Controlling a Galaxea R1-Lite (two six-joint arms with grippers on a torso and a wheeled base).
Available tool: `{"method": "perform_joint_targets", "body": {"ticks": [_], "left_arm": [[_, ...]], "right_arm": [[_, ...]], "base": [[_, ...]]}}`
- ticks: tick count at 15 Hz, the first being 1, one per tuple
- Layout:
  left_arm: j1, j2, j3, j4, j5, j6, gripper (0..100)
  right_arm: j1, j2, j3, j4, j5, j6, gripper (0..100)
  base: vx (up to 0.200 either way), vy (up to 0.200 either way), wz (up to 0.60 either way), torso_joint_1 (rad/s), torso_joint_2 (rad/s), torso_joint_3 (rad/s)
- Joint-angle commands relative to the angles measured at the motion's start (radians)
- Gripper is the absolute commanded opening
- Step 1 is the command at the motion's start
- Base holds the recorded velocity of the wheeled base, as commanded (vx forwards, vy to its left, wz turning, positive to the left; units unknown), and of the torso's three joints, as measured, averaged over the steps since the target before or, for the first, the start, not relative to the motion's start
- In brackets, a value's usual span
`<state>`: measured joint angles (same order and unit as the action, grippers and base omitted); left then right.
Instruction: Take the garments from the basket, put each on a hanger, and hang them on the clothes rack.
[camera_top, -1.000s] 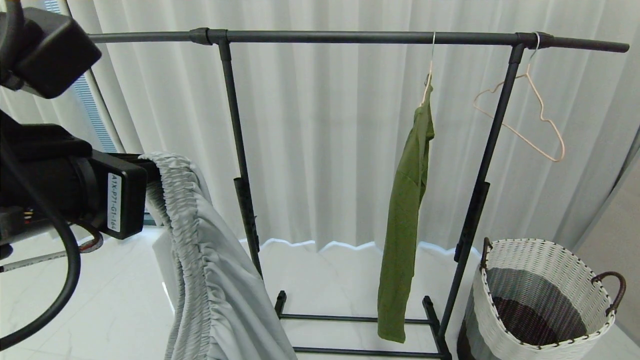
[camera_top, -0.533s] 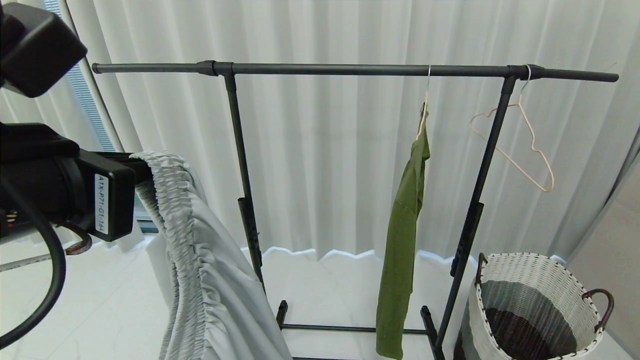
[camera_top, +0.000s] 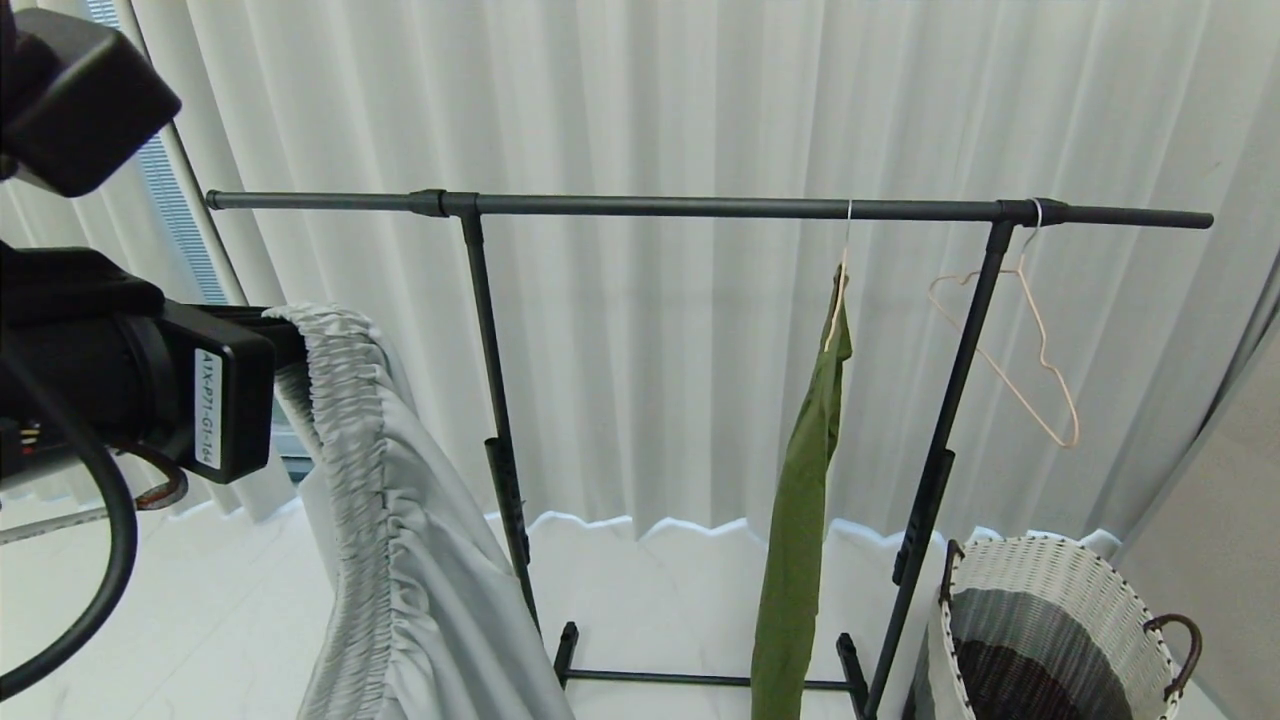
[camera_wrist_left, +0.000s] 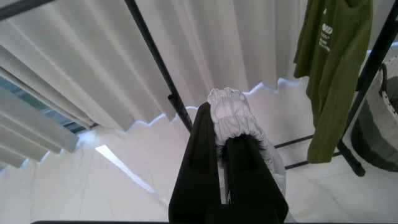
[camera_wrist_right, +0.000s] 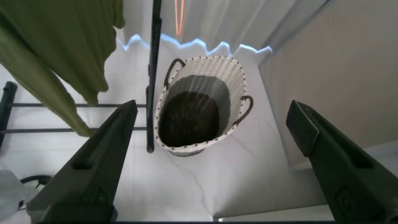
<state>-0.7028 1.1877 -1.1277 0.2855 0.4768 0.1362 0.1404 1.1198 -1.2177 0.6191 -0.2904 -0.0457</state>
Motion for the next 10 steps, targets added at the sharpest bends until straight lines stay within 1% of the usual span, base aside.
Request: {"method": "perform_joint_targets", "body": {"ticks": [1, 3, 4, 7, 10], "left_arm": [[0.000, 0.004, 0.000, 0.000, 0.000, 0.000, 0], [0.000, 0.006, 0.002, 0.000, 0.000, 0.002, 0], [0.000, 0.007, 0.002, 0.000, 0.000, 0.002, 0], [0.000, 0.010, 0.000, 0.000, 0.000, 0.002, 0], [0.000, 0.010, 0.006, 0.000, 0.000, 0.002, 0]], "right_arm": [[-0.007, 0.011, 0.001, 0.001, -0.001, 0.000, 100], [-0.035, 0.018, 0.017, -0.010, 0.001, -0.009, 100], [-0.039, 0.020, 0.029, -0.027, 0.001, -0.014, 100], [-0.045, 0.020, 0.044, -0.030, 0.010, -0.019, 100], [-0.047, 0.020, 0.043, -0.032, 0.070, -0.019, 100]], "base": [[0.000, 0.000, 0.00, 0.207, -0.51, -0.305], [0.000, 0.000, 0.00, 0.200, -0.49, -0.276], [0.000, 0.000, 0.00, 0.119, -0.25, -0.134], [0.200, 0.000, 0.00, 0.040, -0.09, -0.048], [0.200, 0.000, 0.00, 0.011, -0.01, -0.004]]}}
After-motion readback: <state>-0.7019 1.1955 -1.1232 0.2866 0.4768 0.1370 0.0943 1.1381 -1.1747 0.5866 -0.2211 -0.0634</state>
